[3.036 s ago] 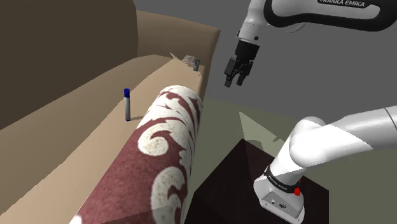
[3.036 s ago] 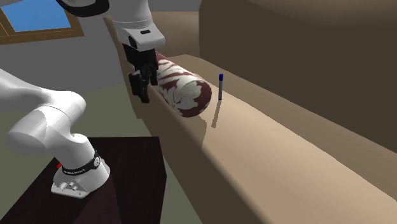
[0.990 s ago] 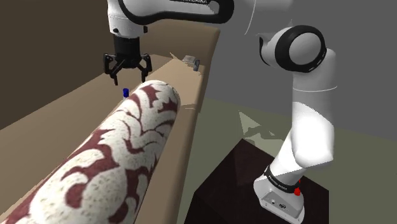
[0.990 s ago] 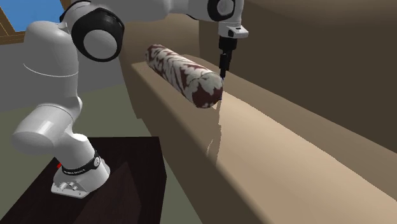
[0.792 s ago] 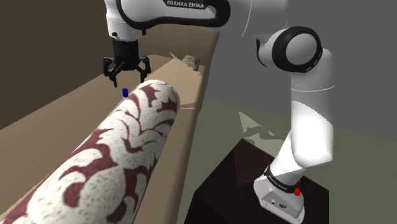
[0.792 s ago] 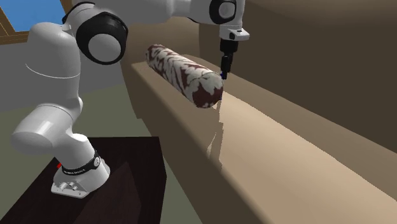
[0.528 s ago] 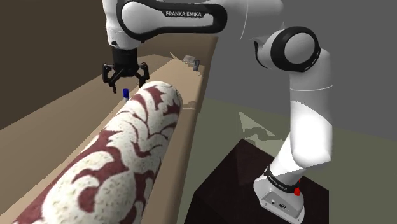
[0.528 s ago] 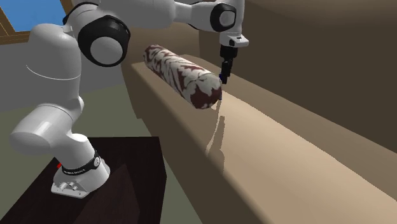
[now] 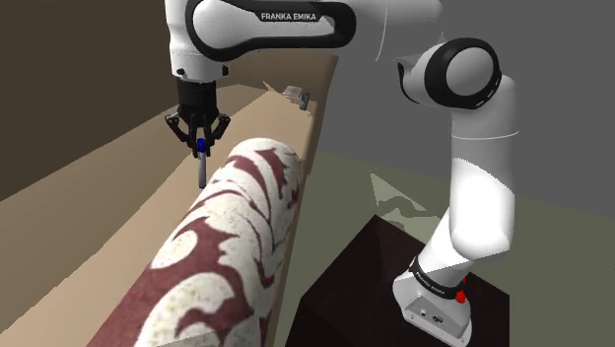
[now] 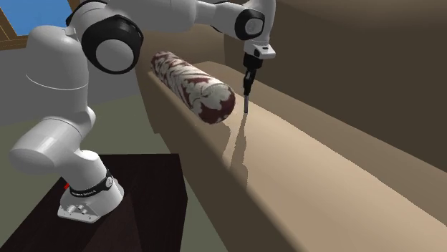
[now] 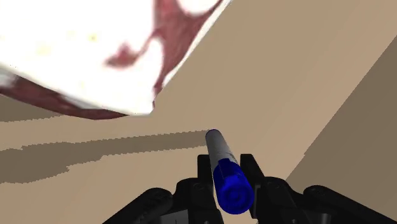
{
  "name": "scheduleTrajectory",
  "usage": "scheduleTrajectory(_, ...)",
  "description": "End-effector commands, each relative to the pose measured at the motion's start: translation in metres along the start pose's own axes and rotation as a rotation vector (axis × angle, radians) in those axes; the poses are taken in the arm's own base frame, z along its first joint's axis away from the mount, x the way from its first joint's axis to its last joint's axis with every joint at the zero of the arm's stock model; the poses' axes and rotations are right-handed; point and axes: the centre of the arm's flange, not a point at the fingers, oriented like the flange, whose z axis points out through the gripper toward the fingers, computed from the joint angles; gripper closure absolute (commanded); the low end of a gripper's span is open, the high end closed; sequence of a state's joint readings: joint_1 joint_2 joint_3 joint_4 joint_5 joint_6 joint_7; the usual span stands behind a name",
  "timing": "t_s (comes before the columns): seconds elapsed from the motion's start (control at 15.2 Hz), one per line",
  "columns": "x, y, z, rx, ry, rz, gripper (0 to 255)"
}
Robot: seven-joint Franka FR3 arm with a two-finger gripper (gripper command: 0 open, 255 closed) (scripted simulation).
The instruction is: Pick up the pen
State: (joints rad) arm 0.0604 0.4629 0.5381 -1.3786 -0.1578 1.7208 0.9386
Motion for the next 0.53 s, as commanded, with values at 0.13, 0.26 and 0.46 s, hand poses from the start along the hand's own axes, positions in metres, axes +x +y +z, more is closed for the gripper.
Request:
scheduleTrajectory(0.13,-0.002,-0.009,0.005,-0.001,-0.002,-0.002,255)
scheduleTrajectory(0.26,-0.003,-0.009,-0.005,-0.001,-0.002,-0.002,255)
scheduleTrajectory(0.46,-0.004,-0.009,-0.021,-0.001,-0.002,-0.002,255)
